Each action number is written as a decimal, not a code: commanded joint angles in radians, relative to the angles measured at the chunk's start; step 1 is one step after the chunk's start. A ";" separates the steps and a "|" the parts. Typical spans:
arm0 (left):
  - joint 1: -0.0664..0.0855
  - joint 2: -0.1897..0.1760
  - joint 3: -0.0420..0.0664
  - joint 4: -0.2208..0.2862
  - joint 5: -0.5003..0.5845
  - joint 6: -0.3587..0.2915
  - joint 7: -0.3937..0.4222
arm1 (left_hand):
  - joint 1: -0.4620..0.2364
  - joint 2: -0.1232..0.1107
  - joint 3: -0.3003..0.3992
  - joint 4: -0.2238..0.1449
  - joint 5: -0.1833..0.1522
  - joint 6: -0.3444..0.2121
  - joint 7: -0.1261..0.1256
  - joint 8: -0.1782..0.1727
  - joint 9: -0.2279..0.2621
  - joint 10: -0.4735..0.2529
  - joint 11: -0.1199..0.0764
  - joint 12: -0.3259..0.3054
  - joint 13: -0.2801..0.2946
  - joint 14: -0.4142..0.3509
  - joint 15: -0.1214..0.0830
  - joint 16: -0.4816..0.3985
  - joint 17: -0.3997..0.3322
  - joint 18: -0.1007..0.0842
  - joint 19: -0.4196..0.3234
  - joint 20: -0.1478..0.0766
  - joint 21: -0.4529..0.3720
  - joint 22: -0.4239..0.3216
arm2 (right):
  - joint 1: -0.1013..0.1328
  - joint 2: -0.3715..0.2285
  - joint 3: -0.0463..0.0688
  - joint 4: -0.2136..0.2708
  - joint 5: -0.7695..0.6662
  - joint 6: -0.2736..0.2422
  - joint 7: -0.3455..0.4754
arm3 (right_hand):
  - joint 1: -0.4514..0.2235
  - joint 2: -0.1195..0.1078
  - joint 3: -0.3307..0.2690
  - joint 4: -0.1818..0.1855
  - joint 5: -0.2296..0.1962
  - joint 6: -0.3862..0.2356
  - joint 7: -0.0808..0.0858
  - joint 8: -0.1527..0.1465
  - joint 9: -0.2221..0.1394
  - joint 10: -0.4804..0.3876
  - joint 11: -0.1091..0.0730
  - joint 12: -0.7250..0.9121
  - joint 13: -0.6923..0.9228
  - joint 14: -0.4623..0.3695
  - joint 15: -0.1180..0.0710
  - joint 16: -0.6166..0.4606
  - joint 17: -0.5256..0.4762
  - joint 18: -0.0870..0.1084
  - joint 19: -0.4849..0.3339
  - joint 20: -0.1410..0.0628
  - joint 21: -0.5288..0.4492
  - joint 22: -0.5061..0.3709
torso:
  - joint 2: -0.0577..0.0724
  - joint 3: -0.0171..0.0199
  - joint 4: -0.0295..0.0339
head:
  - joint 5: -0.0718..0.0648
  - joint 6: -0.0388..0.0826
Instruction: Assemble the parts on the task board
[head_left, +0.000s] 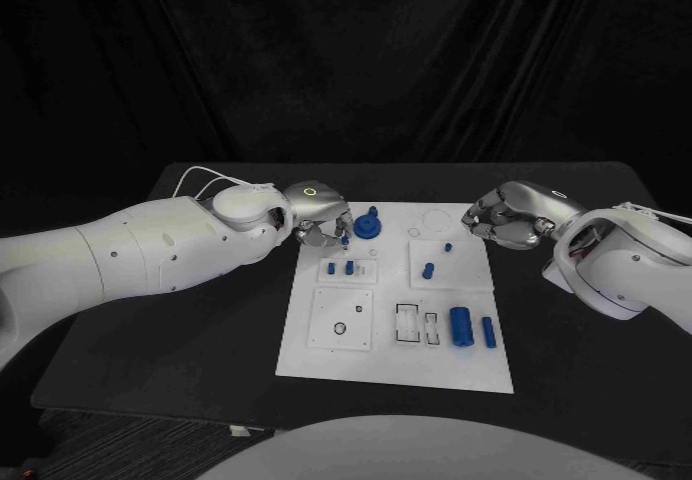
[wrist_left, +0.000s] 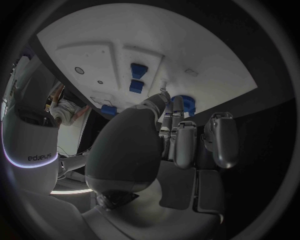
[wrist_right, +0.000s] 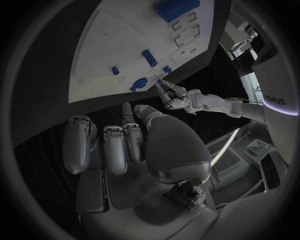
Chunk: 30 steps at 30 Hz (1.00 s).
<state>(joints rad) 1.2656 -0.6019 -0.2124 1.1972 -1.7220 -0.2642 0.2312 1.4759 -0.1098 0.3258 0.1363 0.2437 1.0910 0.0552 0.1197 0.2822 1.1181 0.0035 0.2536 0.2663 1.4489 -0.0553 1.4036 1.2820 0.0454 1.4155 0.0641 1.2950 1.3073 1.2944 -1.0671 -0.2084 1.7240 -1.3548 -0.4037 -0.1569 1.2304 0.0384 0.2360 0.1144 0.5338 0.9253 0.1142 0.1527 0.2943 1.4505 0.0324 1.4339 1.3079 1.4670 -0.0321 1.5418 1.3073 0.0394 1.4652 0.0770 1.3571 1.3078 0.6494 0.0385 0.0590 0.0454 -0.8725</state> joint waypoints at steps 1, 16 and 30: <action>0.002 0.005 0.001 -0.004 -0.007 0.023 0.003 | -0.011 -0.002 0.004 0.001 -0.004 -0.008 -0.001 -0.004 -0.001 -0.007 0.002 -0.005 -0.001 -0.004 0.001 0.001 0.003 0.014 -0.001 0.001 0.004 0.183 | -0.003 -0.001 0.001 0.000 -0.002 0.001 -0.023 | 0.010 0.001 0.006 -0.001 0.003 0.000 0.000 -0.002 0.000 -0.006 -0.003 -0.006 0.066 0.085 -0.006 0.000 0.172 0.013 0.006 -0.006 -0.005 0.194 | 0.000 0.0000 0.0001 | -0.002 0.000; -0.002 0.022 0.001 -0.019 -0.007 0.037 0.004 | -0.011 -0.004 0.005 0.000 0.000 -0.011 0.000 -0.007 -0.002 -0.005 0.002 -0.008 -0.004 -0.006 0.001 -0.001 -0.002 0.016 -0.004 0.001 -0.002 0.182 | -0.004 -0.003 0.001 0.001 -0.002 0.007 -0.028 | 0.012 0.001 0.007 -0.003 0.003 -0.001 0.000 -0.002 -0.001 -0.007 -0.002 -0.008 0.063 0.084 -0.006 -0.001 0.170 0.013 0.005 -0.006 -0.007 0.193 | 0.000 0.0001 -0.0002 | -0.003 0.000; -0.007 0.028 0.001 -0.024 -0.007 0.053 0.003 | -0.010 -0.004 0.007 -0.002 0.000 -0.014 0.001 -0.009 -0.003 -0.004 0.003 -0.010 -0.006 -0.008 0.002 -0.005 -0.008 0.016 -0.005 0.001 -0.005 0.181 | -0.006 -0.002 0.001 0.001 -0.002 0.008 -0.027 | 0.013 0.001 0.008 -0.004 0.003 -0.002 0.000 -0.003 -0.001 -0.007 -0.002 -0.008 0.063 0.084 -0.006 -0.002 0.169 0.014 0.005 -0.006 -0.007 0.193 | 0.000 0.0000 0.0002 | -0.004 0.000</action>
<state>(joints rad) 1.2607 -0.5753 -0.2125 1.1720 -1.7221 -0.2264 0.2297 1.4719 -0.1140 0.3275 0.1346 0.2436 1.0822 0.0573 0.1159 0.2784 1.1180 0.0035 0.2492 0.2615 1.4489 -0.0552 1.4036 1.2751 0.0454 1.4156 0.0641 1.2951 1.3073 1.2915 -1.0688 -0.2085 1.7249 -1.3547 -0.3974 -0.1619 1.2304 0.0384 0.2387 0.1117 0.5337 0.9253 0.1141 0.1527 0.2944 1.4506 0.0324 1.4298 1.3079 1.4670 -0.0321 1.5418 1.3073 0.0394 1.4651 0.0770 1.3533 1.3075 0.6496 0.0384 0.0588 0.0406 -0.8725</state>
